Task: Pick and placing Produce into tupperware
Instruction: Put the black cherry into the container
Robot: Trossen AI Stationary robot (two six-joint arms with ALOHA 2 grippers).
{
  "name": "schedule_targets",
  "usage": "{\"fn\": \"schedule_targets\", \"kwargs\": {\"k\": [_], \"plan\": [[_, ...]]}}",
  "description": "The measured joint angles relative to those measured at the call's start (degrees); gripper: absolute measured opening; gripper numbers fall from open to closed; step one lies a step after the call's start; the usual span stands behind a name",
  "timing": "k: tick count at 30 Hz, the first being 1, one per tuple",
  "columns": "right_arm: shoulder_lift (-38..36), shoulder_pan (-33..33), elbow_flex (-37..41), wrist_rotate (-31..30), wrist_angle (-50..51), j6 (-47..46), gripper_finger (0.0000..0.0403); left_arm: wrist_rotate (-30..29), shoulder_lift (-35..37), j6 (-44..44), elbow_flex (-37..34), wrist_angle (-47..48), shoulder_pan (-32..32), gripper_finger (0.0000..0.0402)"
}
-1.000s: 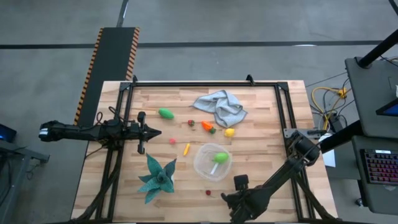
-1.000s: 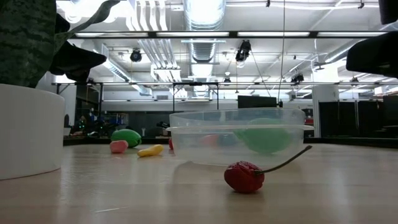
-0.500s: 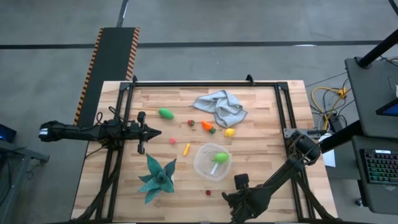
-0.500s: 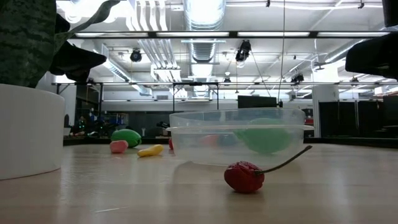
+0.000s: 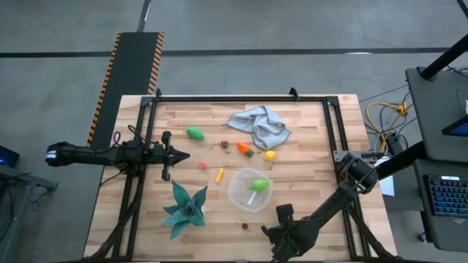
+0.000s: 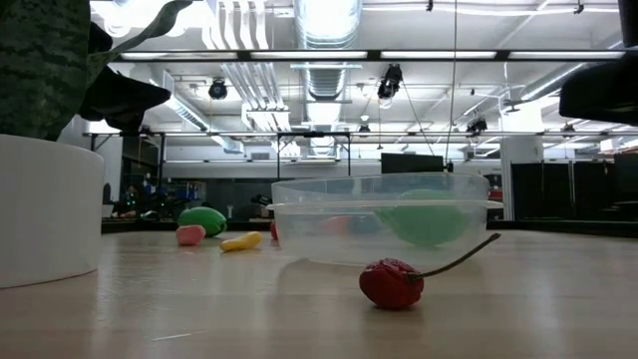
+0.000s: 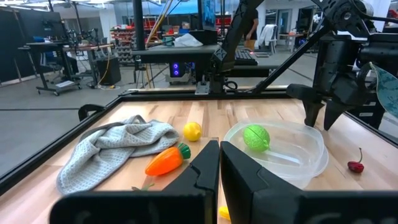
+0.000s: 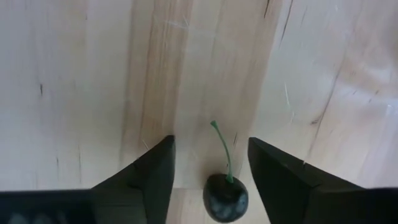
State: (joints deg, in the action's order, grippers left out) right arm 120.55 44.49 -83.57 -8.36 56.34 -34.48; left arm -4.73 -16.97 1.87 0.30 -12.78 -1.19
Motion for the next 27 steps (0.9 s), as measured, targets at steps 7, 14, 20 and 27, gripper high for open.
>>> {"fn": "schedule_targets", "kwargs": {"k": [7, 14, 20, 27], "plan": [[0.0, 0.1, 0.0, 0.2, -0.3, -2.0, 0.0126, 0.0, 0.0, 0.0, 0.0, 0.0, 0.0, 0.0000], [0.0, 0.1, 0.0, 0.2, -0.4, -2.3, 0.0062, 0.0, 0.0, 0.0, 0.0, 0.0, 0.0, 0.0000], [0.0, 0.1, 0.1, 0.7, -0.4, -1.5, 0.0014, 0.0, 0.0, 0.0, 0.0, 0.0, 0.0, 0.0000], [-0.1, 0.0, 0.1, 0.8, 0.0, -1.5, 0.0009, 0.0, 0.0, 0.0, 0.0, 0.0, 0.0, 0.0000]]}}
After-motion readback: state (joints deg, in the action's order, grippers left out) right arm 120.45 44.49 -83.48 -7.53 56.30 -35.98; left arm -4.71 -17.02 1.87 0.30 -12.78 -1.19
